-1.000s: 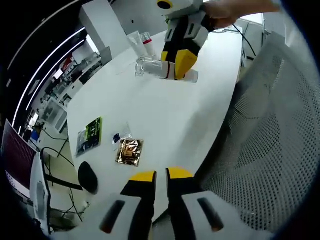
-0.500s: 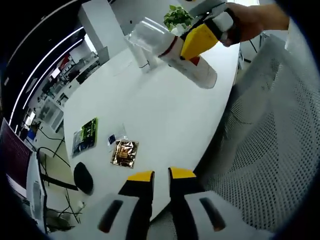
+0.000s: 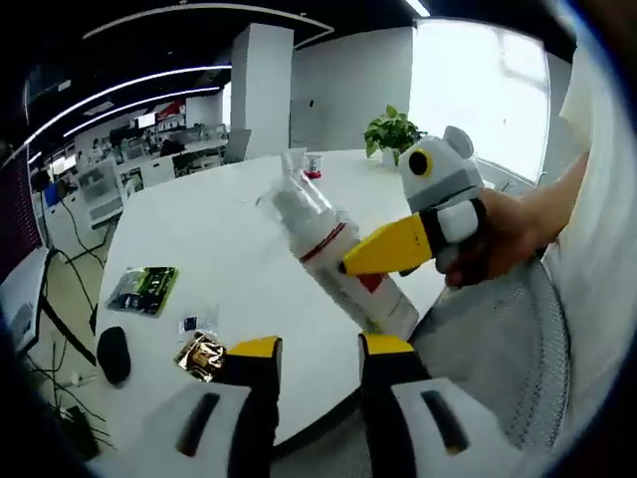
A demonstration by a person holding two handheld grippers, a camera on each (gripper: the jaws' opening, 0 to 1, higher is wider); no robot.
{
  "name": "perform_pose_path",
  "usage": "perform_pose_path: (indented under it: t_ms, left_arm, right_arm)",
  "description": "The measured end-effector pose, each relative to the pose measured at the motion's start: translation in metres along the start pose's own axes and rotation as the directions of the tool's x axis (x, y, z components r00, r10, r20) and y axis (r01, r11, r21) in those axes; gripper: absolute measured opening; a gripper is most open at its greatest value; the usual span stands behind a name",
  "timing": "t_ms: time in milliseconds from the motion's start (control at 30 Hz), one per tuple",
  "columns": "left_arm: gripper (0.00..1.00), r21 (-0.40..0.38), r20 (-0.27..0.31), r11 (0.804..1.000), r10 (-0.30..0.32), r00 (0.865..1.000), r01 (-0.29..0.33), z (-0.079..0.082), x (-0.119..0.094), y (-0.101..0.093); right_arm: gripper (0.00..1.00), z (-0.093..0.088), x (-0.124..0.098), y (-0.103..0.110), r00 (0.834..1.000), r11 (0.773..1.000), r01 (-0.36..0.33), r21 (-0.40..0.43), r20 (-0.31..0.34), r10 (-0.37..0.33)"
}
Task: Arrange the skincare products in the storage area until every visible bottle or jar stands upright without overlapping.
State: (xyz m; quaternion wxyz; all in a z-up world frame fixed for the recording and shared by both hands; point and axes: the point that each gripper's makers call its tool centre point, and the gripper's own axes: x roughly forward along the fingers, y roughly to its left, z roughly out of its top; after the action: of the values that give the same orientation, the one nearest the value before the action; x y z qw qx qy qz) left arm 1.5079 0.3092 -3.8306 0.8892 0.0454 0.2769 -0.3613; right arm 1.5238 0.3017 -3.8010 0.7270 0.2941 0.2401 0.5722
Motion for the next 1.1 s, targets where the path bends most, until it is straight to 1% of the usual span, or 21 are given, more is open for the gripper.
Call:
perform_pose_path:
  t_ms: [100,167,267,300,367,433,467,567,667,767,867,900,967,1067,1100]
  left_arm:
    - [0.3,-0.013,0.003,0.999,-0.031,1.0,0.031,0.0,-0.004,-0.007]
    - [0.34,-0.066,0.027,0.994,-0.082,0.996,0.083,0.004,-0.008,-0.017]
    - [0.4,-0.132,0.058,0.984,-0.115,0.992,0.122,0.011,-0.01,-0.025]
    - [0.42,-0.185,0.097,0.972,-0.128,0.987,0.144,0.018,-0.01,-0.027]
    - [0.47,-0.286,0.176,0.939,-0.146,0.974,0.192,0.033,-0.011,-0.033]
    - [0.52,-0.314,0.206,0.925,-0.156,0.966,0.216,0.039,-0.01,-0.038]
    - [0.52,-0.327,0.221,0.917,-0.16,0.962,0.228,0.041,-0.01,-0.04]
    - [0.48,-0.303,0.204,0.922,-0.183,0.962,0.24,0.038,-0.009,-0.047]
    - [0.43,-0.289,0.204,0.918,-0.217,0.955,0.27,0.037,-0.011,-0.053]
    - [0.36,-0.298,0.243,0.9,-0.25,0.937,0.318,0.042,-0.015,-0.056]
    - [0.27,-0.291,0.27,0.883,-0.292,0.917,0.367,0.046,-0.018,-0.061]
    - [0.23,-0.297,0.275,0.877,-0.299,0.914,0.377,0.046,-0.018,-0.061]
    - [0.2,-0.308,0.285,0.864,-0.315,0.905,0.398,0.046,-0.02,-0.062]
    - [0.2,-0.309,0.283,0.866,-0.311,0.907,0.393,0.044,-0.021,-0.06]
    - [0.2,-0.307,0.268,0.875,-0.297,0.916,0.374,0.041,-0.02,-0.059]
  right_arm:
    - [0.15,0.006,-0.003,0.002,1.0,1.0,-0.007,-0.002,0.022,0.007]
    - [0.15,0.012,-0.005,0.004,0.999,1.0,-0.007,-0.002,0.054,0.007]
    - [0.15,0.021,-0.009,0.005,0.995,1.0,-0.002,-0.003,0.096,0.002]
    - [0.15,0.022,-0.01,0.008,0.995,1.0,-0.004,-0.009,0.101,0.005]
    - [0.15,0.024,-0.012,0.012,0.994,1.0,-0.009,-0.02,0.11,0.011]
    - [0.15,0.025,-0.013,0.018,0.992,1.0,-0.019,-0.018,0.121,0.021]
    - [0.15,0.025,-0.013,0.021,0.992,1.0,-0.024,-0.017,0.126,0.026]
    - [0.15,0.025,-0.014,0.031,0.99,0.999,-0.043,-0.018,0.131,0.045]
    - [0.15,0.023,-0.016,0.041,0.988,0.997,-0.07,-0.014,0.14,0.071]
    - [0.15,0.026,-0.017,0.052,0.98,0.994,-0.113,0.002,0.167,0.111]
    - [0.15,0.025,-0.017,0.057,0.979,0.993,-0.117,-0.006,0.168,0.116]
    - [0.15,0.023,-0.016,0.058,0.98,0.993,-0.116,-0.012,0.162,0.116]
    - [0.16,0.02,-0.015,0.059,0.982,0.993,-0.114,-0.023,0.151,0.116]
    - [0.16,0.019,-0.011,0.058,0.985,0.994,-0.102,-0.033,0.134,0.105]
    - [0.17,0.016,-0.01,0.058,0.989,0.995,-0.09,-0.051,0.116,0.096]
